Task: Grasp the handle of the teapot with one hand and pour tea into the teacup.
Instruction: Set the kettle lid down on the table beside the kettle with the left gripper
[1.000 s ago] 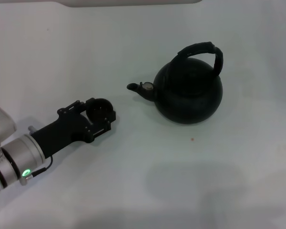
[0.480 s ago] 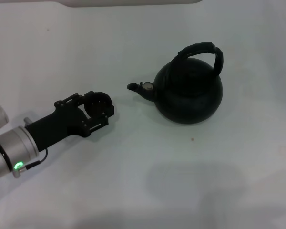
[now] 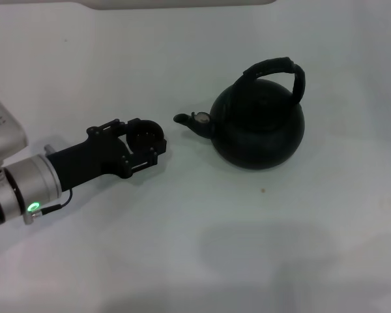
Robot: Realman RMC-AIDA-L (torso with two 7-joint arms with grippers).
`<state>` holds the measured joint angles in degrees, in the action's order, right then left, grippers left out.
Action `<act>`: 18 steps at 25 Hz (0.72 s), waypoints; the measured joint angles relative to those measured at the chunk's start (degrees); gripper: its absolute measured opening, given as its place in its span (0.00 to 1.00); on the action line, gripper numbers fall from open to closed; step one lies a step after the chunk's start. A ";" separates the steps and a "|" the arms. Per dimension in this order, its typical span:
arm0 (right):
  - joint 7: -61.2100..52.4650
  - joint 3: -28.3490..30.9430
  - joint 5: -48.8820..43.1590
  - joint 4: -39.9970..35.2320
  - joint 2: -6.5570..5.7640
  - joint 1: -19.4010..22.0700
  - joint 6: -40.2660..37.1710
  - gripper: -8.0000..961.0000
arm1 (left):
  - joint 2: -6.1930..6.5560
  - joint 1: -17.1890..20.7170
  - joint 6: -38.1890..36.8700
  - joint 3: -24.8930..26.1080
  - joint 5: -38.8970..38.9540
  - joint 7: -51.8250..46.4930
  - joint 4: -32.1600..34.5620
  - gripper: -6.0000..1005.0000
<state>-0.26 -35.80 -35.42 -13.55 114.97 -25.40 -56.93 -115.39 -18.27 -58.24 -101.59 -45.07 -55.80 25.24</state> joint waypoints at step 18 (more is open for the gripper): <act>-0.51 -1.76 0.01 2.55 0.16 0.51 -4.34 0.88 | 0.08 -5.40 4.54 0.74 -6.20 -7.28 -1.27 0.71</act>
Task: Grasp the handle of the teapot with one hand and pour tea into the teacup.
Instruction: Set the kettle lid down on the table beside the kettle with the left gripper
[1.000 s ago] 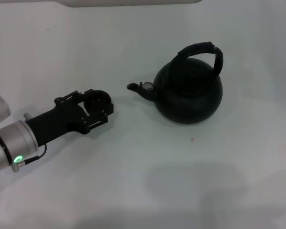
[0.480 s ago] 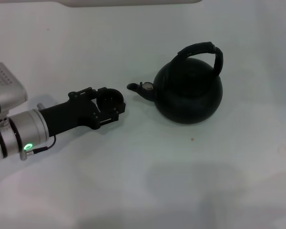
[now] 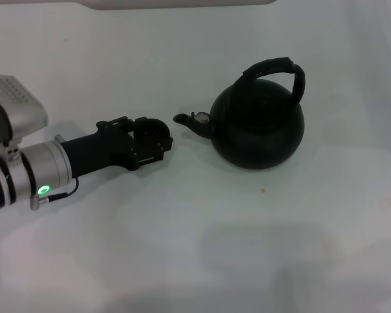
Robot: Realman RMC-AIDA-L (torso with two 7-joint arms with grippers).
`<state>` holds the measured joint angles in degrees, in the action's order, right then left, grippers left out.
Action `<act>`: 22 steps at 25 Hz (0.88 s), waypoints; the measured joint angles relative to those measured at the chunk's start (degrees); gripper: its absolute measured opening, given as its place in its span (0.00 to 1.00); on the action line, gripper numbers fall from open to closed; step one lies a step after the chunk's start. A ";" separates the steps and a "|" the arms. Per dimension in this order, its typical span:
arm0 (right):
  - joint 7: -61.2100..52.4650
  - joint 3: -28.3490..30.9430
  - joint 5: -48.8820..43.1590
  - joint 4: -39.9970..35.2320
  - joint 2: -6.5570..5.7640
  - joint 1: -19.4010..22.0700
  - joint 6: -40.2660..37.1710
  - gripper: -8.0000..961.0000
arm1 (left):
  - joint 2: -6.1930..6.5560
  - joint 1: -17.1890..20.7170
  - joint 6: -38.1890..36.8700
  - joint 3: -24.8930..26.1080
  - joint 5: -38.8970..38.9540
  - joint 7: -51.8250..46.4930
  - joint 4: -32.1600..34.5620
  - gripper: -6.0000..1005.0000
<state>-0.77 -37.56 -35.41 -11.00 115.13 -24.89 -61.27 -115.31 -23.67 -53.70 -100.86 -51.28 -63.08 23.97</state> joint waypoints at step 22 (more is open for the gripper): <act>-0.02 -0.32 0.36 -0.18 0.00 0.10 -0.81 0.88 | -1.13 -4.99 1.28 0.00 -3.55 -5.04 -3.42 0.71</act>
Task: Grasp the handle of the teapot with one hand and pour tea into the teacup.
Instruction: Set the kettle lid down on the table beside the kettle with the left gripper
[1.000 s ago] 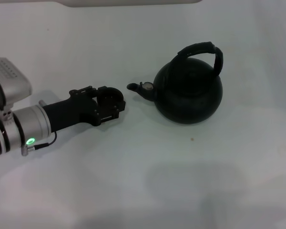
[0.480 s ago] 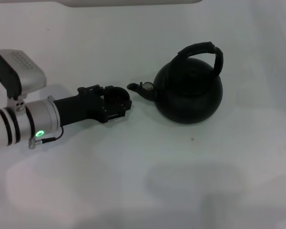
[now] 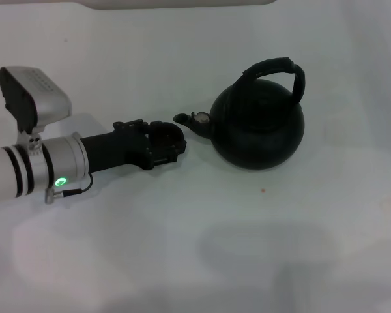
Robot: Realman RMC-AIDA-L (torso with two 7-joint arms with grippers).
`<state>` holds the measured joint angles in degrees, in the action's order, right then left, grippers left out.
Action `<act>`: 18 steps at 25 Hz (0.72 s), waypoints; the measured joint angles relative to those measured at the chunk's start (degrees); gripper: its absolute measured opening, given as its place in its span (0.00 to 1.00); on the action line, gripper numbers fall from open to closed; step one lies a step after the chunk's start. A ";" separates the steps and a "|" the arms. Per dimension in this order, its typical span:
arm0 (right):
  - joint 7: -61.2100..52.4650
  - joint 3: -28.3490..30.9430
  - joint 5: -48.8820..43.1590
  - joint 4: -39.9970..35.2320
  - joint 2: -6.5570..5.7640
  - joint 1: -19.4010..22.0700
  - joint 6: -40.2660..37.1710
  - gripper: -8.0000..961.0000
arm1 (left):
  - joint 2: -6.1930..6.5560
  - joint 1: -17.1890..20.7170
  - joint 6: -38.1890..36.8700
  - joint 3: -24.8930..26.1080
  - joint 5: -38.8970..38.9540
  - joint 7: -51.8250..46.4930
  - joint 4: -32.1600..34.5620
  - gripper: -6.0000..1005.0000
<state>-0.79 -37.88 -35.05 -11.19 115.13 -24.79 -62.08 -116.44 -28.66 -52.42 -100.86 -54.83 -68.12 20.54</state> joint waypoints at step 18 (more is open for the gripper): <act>0.00 0.01 -0.18 0.20 0.00 0.18 -0.76 0.88 | -0.14 -0.66 0.77 0.06 -4.21 -5.47 -0.05 0.71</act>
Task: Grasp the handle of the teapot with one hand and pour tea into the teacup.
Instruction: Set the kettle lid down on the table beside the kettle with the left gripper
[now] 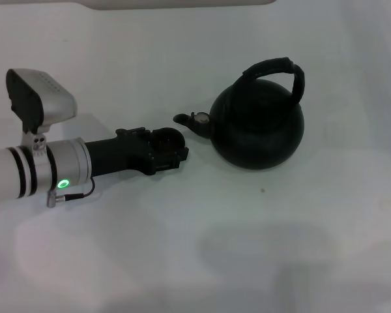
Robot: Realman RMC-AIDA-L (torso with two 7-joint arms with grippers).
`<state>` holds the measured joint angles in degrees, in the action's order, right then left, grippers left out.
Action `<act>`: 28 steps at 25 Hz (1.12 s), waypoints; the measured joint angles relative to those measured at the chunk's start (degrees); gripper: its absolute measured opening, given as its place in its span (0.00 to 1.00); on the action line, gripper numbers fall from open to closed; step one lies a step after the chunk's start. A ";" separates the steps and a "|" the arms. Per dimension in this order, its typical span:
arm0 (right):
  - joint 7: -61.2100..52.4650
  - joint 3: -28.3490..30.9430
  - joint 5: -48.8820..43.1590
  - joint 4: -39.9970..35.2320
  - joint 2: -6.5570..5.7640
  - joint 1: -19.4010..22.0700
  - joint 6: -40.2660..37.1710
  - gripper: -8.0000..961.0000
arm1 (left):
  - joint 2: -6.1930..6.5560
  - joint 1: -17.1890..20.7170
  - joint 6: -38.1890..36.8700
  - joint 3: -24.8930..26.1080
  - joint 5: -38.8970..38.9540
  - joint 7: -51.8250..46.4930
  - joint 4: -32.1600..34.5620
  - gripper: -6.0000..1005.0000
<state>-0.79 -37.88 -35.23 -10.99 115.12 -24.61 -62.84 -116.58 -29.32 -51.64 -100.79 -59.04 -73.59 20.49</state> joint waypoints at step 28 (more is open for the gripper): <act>0.00 0.00 0.16 -0.02 0.00 0.51 -0.04 0.88 | 0.29 -1.32 0.92 0.57 -4.05 -6.71 0.22 0.74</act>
<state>-0.79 -37.88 -35.07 -11.01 115.13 -24.10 -62.88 -116.29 -30.64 -50.72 -100.22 -63.09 -80.30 20.71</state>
